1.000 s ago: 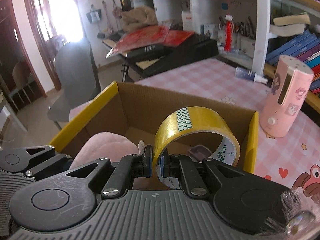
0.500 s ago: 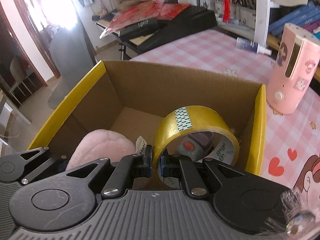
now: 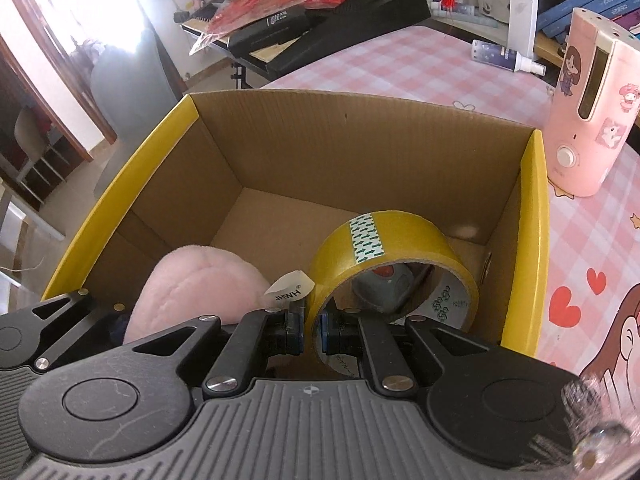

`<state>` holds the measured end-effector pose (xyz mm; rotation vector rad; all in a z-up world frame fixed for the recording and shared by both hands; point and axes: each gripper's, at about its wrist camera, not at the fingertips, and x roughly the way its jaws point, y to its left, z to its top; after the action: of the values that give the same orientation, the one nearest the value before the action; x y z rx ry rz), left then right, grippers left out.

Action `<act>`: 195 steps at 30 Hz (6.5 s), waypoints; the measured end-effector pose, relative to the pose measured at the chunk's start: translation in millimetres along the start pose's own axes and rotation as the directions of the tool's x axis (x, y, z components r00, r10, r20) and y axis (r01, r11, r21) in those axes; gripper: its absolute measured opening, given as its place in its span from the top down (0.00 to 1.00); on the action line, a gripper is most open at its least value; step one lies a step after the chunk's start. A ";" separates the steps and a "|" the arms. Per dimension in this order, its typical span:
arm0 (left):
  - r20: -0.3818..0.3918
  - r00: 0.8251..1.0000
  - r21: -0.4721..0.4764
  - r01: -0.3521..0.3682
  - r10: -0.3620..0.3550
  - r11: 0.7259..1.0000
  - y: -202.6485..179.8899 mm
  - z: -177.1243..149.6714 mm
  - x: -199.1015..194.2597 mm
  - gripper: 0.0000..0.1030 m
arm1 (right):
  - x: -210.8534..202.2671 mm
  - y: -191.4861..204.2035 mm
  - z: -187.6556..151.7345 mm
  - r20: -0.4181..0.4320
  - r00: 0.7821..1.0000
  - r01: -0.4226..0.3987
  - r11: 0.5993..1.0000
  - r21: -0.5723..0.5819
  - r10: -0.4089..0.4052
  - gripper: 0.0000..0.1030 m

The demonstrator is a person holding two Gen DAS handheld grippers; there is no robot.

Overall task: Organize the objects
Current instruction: 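Lower the pig and tape into the yellow box and open both grippers, then withdraw both grippers from the box toward the white charger and blue piece, then grasp the white charger plug with the left gripper while the right gripper grasps the blue toy piece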

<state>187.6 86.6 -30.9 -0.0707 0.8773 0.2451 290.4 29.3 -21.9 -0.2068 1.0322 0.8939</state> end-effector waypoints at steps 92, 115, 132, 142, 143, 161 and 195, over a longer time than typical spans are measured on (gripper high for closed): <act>0.238 0.932 0.239 0.217 -0.274 0.946 -27.6 -134.2 -150.7 0.06 | -175.3 99.0 -286.7 0.240 0.672 0.574 0.698 0.428 -0.700 0.18; 0.140 0.908 0.354 0.327 -0.395 0.876 -120.5 -102.8 -113.6 0.05 | -196.1 11.1 -310.1 0.052 0.632 0.634 0.554 0.539 -0.773 0.15; 0.154 0.929 0.274 0.286 -0.335 0.918 -180.2 -57.0 -75.0 0.05 | -200.4 -88.4 -271.2 0.076 0.682 0.616 0.628 0.476 -0.727 0.16; 0.141 0.949 0.250 0.243 -0.283 0.937 -209.5 -37.6 -55.1 0.05 | -181.7 -139.0 -253.5 0.097 0.756 0.560 0.716 0.417 -0.647 0.39; 0.139 0.950 0.246 0.239 -0.278 0.939 -212.2 -35.3 -52.6 0.05 | -179.6 -142.9 -252.0 0.102 0.760 0.556 0.723 0.410 -0.642 0.39; 0.101 0.966 0.252 0.207 -0.239 0.945 -265.2 7.0 6.0 0.11 | -149.1 -201.2 -238.1 0.146 0.847 0.440 0.827 0.350 -0.512 0.62; -0.039 0.949 0.176 0.314 -0.312 0.933 -271.8 15.1 42.0 0.60 | -182.2 -196.5 -251.1 0.189 0.838 0.424 0.829 0.363 -0.512 0.63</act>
<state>290.3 -166.8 -64.1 -0.0421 0.8816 -0.1342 230.9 -331.6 -54.8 -0.0626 0.7881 0.2860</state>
